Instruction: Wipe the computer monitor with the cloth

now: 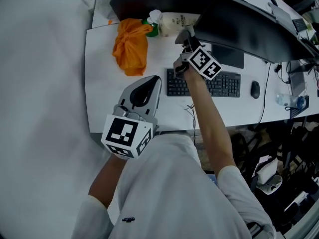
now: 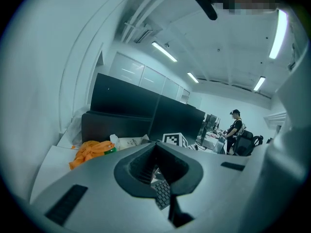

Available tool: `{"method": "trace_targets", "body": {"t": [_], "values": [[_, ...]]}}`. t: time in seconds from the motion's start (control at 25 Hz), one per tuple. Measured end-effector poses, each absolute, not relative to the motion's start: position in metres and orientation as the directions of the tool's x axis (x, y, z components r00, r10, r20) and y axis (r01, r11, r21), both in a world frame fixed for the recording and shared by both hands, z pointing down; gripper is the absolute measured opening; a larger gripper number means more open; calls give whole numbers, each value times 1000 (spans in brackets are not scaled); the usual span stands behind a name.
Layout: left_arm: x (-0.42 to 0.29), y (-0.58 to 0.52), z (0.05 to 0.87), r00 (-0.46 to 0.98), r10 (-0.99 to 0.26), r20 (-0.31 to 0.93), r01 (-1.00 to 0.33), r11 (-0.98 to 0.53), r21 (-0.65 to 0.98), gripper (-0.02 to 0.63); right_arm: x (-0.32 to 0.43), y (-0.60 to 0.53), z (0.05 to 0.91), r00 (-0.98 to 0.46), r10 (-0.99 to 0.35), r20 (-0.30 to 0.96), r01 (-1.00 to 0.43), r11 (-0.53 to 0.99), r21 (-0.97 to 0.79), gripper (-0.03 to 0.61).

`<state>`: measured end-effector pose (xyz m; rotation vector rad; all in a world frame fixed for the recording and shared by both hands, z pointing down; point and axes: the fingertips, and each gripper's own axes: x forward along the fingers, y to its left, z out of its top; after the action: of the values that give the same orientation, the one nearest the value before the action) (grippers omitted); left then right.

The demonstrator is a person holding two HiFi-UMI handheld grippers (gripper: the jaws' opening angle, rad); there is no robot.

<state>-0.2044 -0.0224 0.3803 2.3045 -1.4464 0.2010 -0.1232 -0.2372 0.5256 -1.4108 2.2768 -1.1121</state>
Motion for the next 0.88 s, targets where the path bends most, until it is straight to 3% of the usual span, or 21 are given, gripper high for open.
{"method": "trace_targets", "body": {"t": [0.4, 0.88], "values": [[-207, -25, 360, 456, -846, 278, -882, -389, 266, 18, -115, -236, 474, -456, -885, 100, -550, 192, -812, 38], [-196, -37, 338, 485, -849, 211, -864, -426, 269, 18, -109, -239, 388, -468, -884, -9, -454, 249, -856, 38]]}}
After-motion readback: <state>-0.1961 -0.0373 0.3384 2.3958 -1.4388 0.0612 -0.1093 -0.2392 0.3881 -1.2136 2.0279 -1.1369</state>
